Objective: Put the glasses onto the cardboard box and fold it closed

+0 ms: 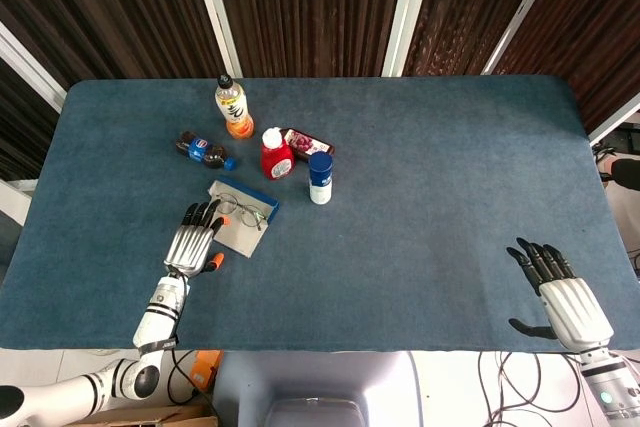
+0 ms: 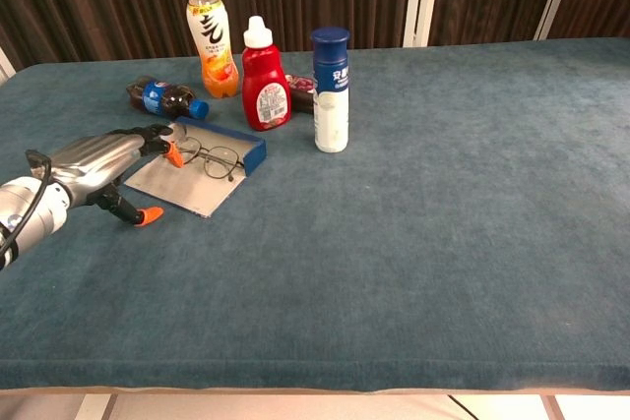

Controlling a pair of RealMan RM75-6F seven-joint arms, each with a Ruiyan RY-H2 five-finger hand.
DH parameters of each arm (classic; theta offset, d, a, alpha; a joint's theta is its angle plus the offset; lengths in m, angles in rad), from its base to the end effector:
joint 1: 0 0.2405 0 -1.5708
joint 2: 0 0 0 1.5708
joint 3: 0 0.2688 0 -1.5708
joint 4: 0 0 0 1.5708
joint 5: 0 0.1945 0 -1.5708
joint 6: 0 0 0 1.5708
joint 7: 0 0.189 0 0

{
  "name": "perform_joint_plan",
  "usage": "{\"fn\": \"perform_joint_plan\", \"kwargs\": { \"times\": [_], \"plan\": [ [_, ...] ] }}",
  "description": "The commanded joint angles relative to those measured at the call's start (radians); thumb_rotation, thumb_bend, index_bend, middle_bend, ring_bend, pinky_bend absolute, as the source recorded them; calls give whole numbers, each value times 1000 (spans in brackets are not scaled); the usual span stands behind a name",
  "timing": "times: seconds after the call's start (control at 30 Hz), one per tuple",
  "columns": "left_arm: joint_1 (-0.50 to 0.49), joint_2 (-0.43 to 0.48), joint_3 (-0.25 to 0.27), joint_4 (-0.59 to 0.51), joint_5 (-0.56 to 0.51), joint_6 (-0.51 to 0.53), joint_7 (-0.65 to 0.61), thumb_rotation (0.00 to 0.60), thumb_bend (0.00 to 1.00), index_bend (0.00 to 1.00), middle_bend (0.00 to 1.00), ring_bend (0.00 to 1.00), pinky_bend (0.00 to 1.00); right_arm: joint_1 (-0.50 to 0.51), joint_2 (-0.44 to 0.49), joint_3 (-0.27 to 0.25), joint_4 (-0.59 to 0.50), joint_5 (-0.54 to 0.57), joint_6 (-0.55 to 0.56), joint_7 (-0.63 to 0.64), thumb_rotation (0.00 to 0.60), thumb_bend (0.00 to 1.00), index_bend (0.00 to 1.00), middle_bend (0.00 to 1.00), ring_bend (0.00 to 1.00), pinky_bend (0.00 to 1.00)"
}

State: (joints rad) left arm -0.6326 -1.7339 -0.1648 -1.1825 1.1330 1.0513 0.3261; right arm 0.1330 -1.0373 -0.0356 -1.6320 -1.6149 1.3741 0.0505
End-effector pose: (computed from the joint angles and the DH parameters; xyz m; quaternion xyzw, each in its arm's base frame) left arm -0.2141 0.3877 -0.0414 -0.6969 -0.3866 -0.3429 0.4973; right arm -0.3063 -0.2194 0.1618 0.6720 -0.4003 0.3520 0.5141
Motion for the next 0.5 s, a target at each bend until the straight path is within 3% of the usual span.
{"fn": "perform_joint_plan", "kwargs": {
  "times": [0.03,0.5],
  "plan": [
    [-6,-16,-8,19,-1,-4,-6,600,284,304,0,0,0,0,0,1,0,0,2,1,600,252,0,0,0,0],
    [-20,-66,-34,94,-30,-32,7,600,291,369,0,0,0,-1,2,3,2,4,5,5,600,252,0,0,0,0]
  ]
}}
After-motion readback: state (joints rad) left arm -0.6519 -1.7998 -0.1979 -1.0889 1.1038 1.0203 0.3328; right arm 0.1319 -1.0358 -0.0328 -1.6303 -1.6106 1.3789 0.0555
